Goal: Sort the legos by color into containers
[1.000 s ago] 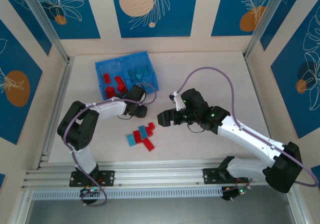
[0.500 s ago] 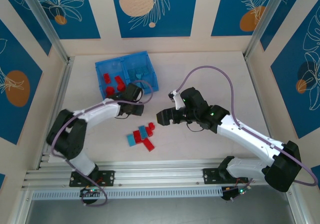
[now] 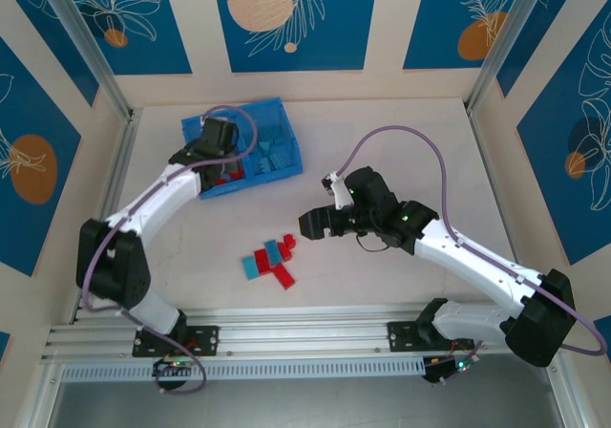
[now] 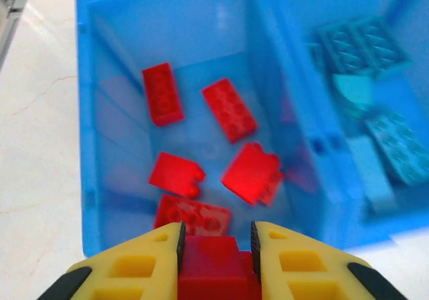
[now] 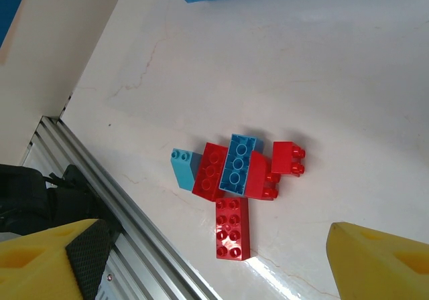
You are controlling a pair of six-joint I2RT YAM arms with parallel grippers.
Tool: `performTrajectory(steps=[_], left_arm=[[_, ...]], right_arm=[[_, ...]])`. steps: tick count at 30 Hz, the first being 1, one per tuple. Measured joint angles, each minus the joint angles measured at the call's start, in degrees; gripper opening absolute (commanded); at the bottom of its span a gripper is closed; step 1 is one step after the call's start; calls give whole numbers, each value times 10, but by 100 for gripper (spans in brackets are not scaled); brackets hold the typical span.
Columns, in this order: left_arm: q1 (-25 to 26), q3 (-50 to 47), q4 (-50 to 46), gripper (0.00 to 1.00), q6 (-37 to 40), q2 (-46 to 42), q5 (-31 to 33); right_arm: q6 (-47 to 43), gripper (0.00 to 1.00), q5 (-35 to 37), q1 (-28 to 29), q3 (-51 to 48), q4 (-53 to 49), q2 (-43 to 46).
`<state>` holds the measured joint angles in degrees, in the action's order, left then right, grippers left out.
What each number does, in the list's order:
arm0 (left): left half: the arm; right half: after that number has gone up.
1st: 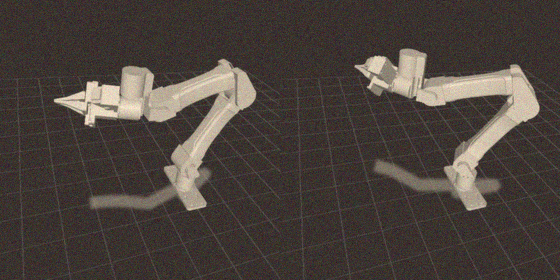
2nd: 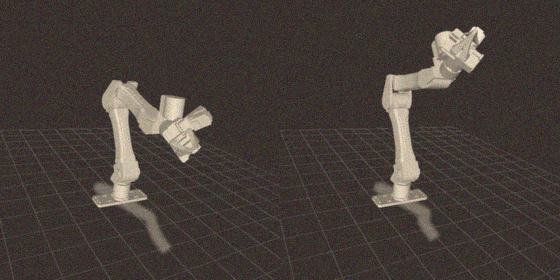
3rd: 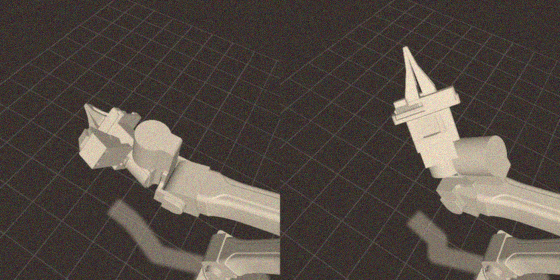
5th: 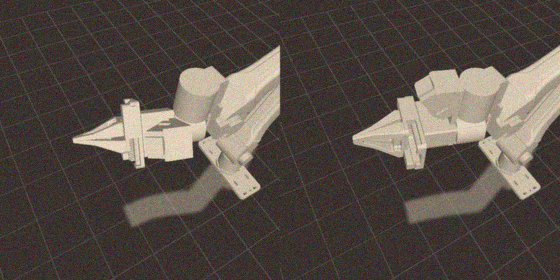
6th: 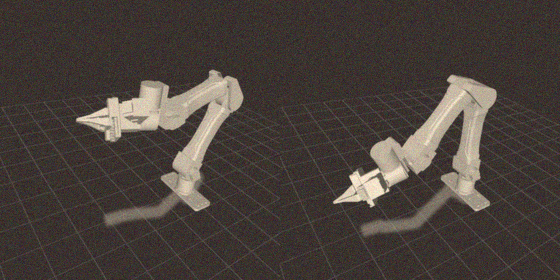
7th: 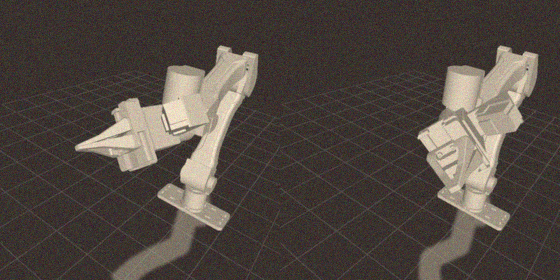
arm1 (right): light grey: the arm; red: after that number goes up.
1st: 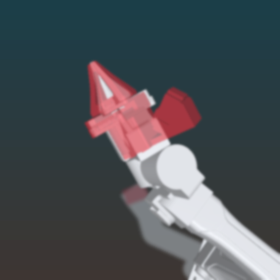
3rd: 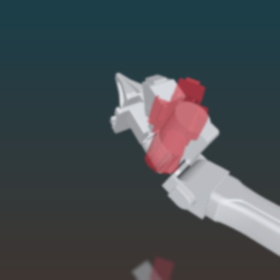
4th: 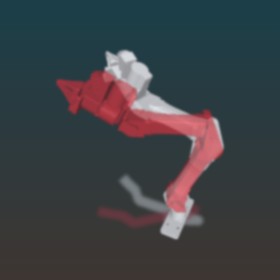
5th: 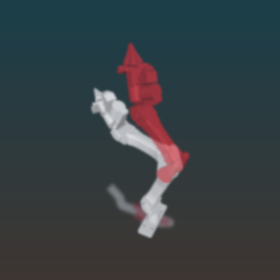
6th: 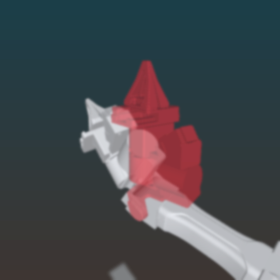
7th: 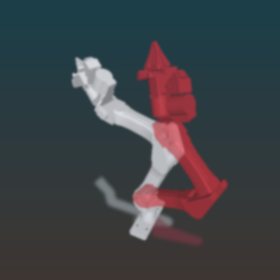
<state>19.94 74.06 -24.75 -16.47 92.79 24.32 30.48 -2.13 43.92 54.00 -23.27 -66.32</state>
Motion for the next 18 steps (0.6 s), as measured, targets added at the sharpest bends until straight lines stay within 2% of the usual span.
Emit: performTrajectory(steps=[9, 11, 14, 18], left_arm=[[-52, 172, -41, 27, -21, 202, -7], [-56, 188, -47, 30, -27, 224, -8], [-61, 189, -61, 41, -37, 232, -14], [-63, 185, -63, 47, -46, 223, -26]], right_arm=[[6, 86, 2, 3, 0, -3, 4], [6, 86, 2, 4, 0, -4, 6], [6, 86, 3, 4, 3, -7, 6], [6, 86, 5, 4, 16, -14, 5]])
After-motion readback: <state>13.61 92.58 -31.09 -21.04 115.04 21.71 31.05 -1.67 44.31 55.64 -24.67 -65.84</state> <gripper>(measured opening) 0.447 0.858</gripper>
